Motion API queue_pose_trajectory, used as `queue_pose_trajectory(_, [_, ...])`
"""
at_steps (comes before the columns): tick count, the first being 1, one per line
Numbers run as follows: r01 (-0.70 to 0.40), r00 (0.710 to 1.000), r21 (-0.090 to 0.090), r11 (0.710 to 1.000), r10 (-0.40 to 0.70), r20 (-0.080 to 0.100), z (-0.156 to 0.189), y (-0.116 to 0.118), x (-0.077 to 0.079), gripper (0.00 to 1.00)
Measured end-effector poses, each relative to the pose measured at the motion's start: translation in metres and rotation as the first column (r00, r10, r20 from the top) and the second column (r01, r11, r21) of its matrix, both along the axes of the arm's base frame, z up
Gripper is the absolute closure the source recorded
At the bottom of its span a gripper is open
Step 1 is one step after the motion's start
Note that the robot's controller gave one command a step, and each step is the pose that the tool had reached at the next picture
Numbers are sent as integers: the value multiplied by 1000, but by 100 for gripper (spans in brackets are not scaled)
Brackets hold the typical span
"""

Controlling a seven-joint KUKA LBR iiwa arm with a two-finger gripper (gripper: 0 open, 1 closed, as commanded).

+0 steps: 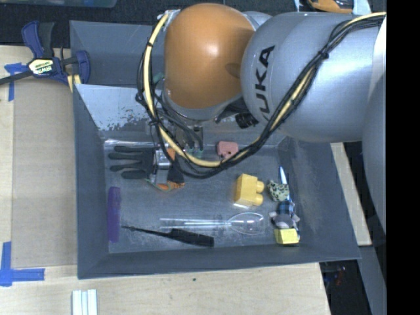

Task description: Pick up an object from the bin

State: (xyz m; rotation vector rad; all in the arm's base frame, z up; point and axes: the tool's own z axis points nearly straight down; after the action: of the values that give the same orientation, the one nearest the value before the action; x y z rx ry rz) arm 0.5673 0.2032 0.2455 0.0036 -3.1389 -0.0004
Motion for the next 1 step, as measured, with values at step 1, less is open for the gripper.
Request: queue_pose_trajectory(1, [3, 1000, 1, 1000, -3, 6, 3, -1, 2, 0])
